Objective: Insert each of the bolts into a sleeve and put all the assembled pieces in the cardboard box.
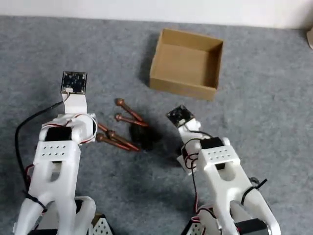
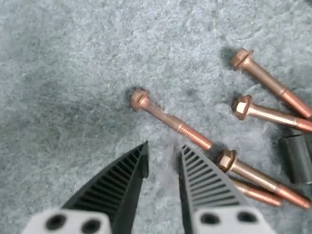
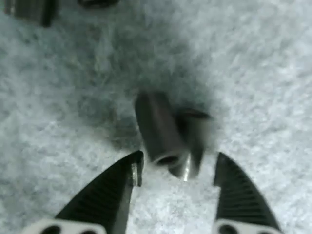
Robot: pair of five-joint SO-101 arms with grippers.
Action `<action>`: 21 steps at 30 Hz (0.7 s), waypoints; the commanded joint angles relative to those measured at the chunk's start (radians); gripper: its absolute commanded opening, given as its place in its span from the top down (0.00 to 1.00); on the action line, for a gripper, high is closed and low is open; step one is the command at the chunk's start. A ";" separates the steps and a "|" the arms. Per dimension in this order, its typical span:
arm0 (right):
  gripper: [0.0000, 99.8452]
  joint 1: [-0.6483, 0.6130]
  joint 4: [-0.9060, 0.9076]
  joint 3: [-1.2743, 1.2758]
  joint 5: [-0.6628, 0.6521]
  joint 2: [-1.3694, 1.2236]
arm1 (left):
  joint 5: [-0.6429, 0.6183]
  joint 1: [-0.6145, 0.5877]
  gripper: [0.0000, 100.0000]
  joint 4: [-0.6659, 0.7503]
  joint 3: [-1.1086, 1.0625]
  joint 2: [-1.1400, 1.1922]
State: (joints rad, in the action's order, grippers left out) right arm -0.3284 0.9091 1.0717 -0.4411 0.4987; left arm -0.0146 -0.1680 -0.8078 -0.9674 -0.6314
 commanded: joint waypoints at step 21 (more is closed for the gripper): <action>0.77 0.147 -0.041 -0.067 -0.008 0.024 | -0.005 -0.007 0.89 0.025 0.004 -0.021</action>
State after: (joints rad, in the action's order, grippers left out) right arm -0.1964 0.8876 1.0395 -0.4411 0.5125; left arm -0.0146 -0.1680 -0.8078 -0.9674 -0.6314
